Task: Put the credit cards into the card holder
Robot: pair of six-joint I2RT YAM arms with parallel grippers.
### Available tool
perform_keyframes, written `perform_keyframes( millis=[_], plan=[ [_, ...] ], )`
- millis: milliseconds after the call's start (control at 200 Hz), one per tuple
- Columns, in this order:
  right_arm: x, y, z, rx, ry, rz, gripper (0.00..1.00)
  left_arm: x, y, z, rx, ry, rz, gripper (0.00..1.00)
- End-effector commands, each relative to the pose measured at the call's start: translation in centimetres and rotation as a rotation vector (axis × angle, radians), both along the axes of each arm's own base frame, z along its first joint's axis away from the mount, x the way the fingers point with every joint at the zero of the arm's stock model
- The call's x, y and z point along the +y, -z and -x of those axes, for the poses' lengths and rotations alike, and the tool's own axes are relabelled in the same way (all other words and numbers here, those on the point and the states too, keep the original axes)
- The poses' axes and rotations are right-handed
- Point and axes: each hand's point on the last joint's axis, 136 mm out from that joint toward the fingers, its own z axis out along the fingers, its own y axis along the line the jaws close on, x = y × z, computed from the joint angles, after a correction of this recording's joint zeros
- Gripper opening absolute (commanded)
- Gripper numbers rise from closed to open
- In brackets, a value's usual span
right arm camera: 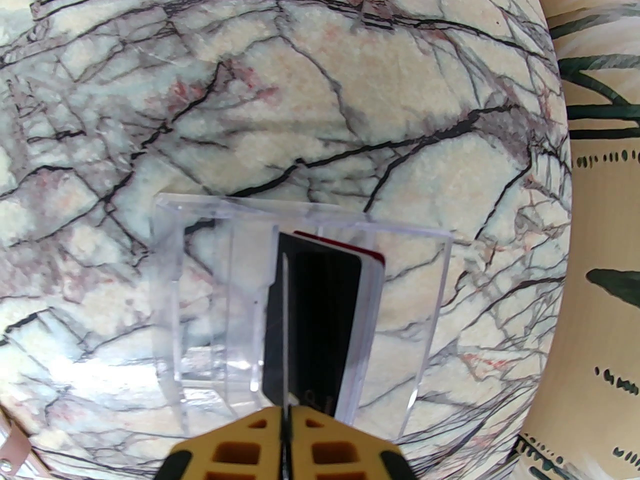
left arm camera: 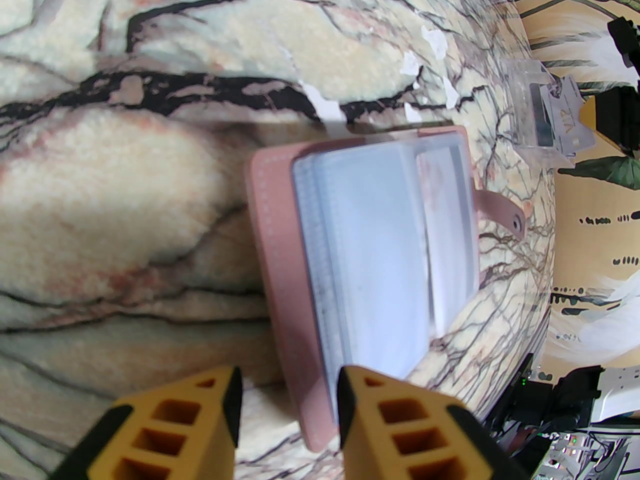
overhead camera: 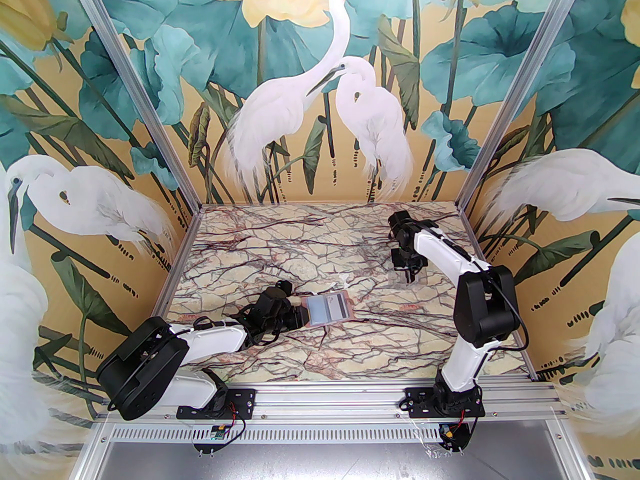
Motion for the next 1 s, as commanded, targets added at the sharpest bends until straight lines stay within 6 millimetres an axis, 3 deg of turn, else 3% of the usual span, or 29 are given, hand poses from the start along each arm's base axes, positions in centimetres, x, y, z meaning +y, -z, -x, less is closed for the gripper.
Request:
perform_keyframes(
  millis=[0,235,510,790,995],
  plan=[
    [0.5,-1.2,-0.1,-0.029,0.046,-0.048,0.07,-0.1,0.3,0.1,0.018,0.003,0.010,0.39],
    [0.4,-1.9,0.3,-0.038,0.085,-0.053,0.03,-0.1,0.2,0.1,0.016,0.003,0.014,0.39],
    [1.4,-5.7,1.1,-0.143,0.057,-0.149,0.00,0.0,-0.3,0.2,0.000,0.002,0.024,0.39],
    [7.0,-9.5,2.9,-0.304,-0.096,-0.494,0.00,0.0,-1.1,0.3,-0.011,0.000,0.038,0.39],
    [13.2,-10.0,5.1,-0.340,-0.202,-0.813,0.00,-0.5,-2.7,0.3,-0.020,0.006,0.085,0.40]
  ],
)
